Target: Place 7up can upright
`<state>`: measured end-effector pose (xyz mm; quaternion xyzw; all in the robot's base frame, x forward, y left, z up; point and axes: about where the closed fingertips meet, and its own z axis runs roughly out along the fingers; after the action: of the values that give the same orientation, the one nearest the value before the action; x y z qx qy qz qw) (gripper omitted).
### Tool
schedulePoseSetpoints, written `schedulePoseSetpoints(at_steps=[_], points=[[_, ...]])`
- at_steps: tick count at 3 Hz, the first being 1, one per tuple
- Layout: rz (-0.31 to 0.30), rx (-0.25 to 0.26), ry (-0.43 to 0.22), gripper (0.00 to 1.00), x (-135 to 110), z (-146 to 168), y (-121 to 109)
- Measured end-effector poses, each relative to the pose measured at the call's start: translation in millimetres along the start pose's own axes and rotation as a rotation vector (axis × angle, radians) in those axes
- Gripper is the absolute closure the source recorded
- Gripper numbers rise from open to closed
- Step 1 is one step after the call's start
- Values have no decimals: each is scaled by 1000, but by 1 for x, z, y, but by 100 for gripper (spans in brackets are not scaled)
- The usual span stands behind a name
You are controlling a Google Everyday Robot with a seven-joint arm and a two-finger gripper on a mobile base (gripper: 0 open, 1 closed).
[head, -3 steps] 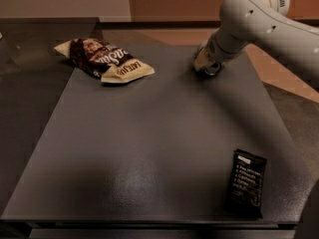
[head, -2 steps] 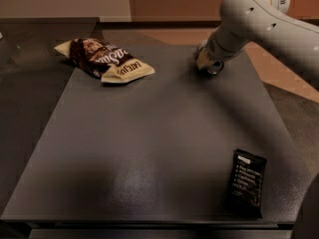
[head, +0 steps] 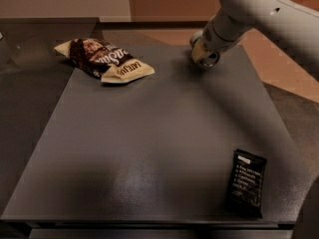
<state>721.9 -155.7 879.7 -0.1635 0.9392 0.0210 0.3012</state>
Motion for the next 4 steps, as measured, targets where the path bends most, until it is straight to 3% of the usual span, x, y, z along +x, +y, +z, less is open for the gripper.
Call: schedulePoseSetpoints(at_steps=[1,2,3,4], points=[[18,9,13,100,-28,-44,11],[18,9,13,100,-28,-44,11],[54,38,62,100,-28,-42,6],[144,97,149,100,-28,-46,-7]])
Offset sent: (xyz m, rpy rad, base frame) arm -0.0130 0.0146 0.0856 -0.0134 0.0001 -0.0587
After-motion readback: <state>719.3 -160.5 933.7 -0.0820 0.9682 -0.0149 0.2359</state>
